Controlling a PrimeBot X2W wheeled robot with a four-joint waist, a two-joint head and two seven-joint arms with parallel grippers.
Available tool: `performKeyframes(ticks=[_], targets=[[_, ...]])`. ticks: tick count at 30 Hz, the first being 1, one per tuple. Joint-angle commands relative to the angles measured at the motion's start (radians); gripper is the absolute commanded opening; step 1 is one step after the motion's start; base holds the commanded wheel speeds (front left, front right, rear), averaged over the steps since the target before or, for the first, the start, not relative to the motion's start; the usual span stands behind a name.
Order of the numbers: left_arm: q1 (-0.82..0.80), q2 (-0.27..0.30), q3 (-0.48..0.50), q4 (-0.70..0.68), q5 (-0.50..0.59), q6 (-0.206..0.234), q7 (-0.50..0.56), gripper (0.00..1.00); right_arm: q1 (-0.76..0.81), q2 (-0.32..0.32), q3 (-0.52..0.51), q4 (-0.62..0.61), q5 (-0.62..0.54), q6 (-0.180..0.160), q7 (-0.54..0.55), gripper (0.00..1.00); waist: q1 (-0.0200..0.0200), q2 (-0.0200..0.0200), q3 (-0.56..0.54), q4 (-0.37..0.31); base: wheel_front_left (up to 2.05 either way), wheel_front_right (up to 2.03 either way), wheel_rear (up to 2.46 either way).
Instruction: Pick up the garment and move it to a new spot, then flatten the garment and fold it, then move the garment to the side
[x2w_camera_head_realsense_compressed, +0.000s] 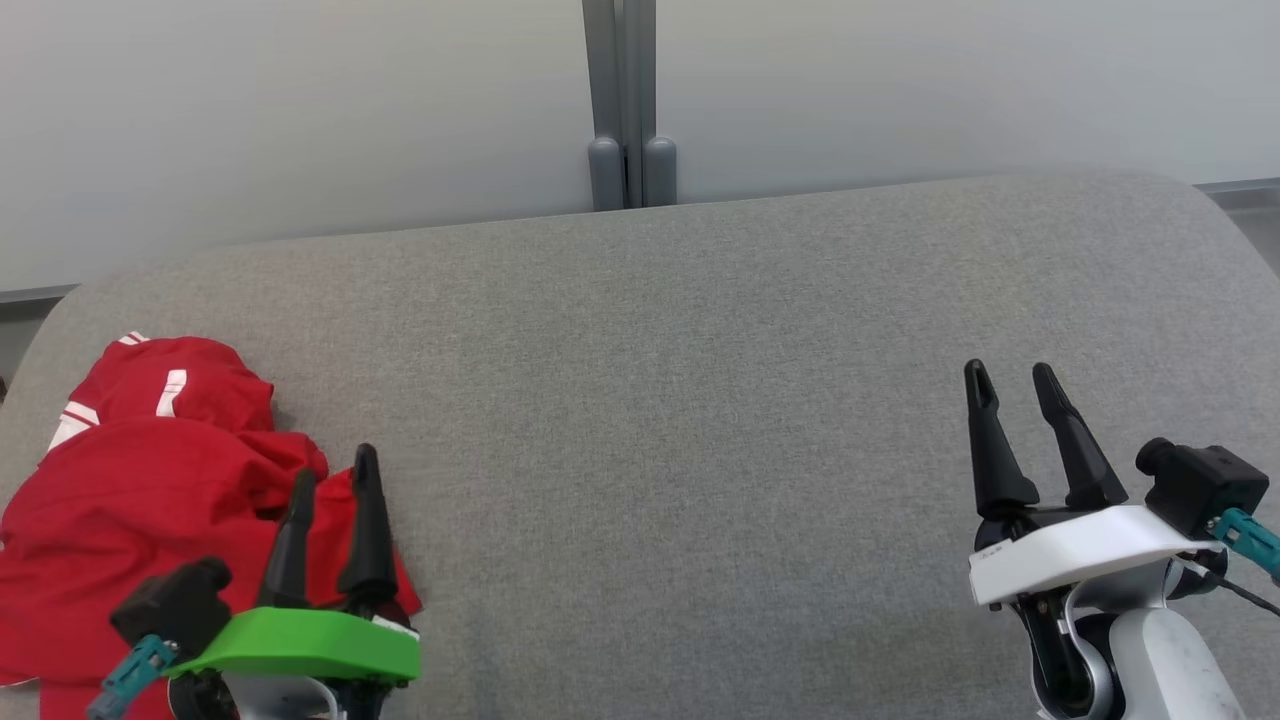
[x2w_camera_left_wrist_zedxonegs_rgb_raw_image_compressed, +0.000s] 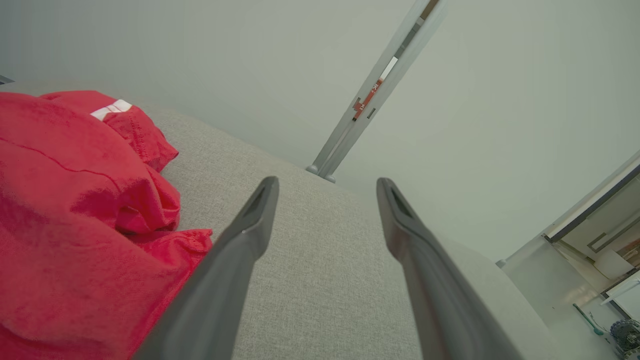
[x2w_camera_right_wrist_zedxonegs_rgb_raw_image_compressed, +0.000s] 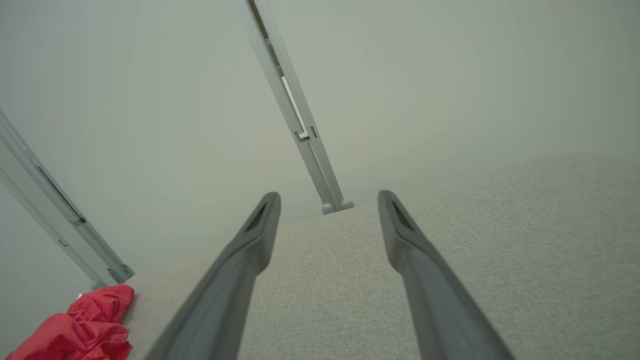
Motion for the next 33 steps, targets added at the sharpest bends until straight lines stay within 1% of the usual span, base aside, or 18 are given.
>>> performKeyframes(ticks=[1,8,13,20,24,28,30,33], targets=[[-0.003,0.006,-0.017,-0.015,0.047,0.008,-0.010,1.00,-0.004,-0.008,0.006,-0.013,-0.041,0.004,-0.011,1.00,0.0000,0.0000,0.000,0.000,0.00,0.00,0.00],[0.004,0.022,-0.071,0.003,0.177,0.041,-0.029,1.00,0.006,-0.011,0.020,-0.006,-0.141,0.004,-0.030,1.00,0.0000,0.0000,-0.002,-0.005,0.00,0.00,0.00],[0.005,0.039,-0.114,0.018,0.245,0.083,-0.042,1.00,0.008,-0.011,0.025,-0.002,-0.213,0.004,-0.044,1.00,0.0000,0.0000,-0.004,-0.008,0.00,0.00,0.00],[-0.005,0.061,-0.173,0.038,0.314,0.138,-0.059,1.00,0.012,-0.006,0.029,0.005,-0.294,0.004,-0.060,1.00,0.0000,0.0000,-0.005,-0.011,0.00,0.00,0.00],[-0.010,0.072,-0.201,0.041,0.349,0.162,-0.068,1.00,0.015,-0.004,0.037,0.002,-0.346,0.004,-0.070,1.00,0.0000,0.0000,-0.005,-0.012,0.00,0.00,0.00],[-0.010,0.076,-0.219,0.042,0.361,0.174,-0.077,1.00,0.017,-0.003,0.050,0.000,-0.379,0.004,-0.079,1.00,0.0000,0.0000,-0.006,-0.013,0.00,0.00,0.00],[-0.005,0.068,-0.211,0.036,0.348,0.167,-0.083,1.00,0.017,-0.003,0.051,-0.005,-0.390,0.003,-0.085,1.00,0.0000,0.0000,-0.007,-0.014,0.00,0.00,0.00],[0.005,0.059,-0.199,0.031,0.357,0.157,-0.088,1.00,0.020,-0.001,0.046,-0.009,-0.396,0.003,-0.090,1.00,0.0000,0.0000,-0.007,-0.015,0.00,0.00,0.00]])
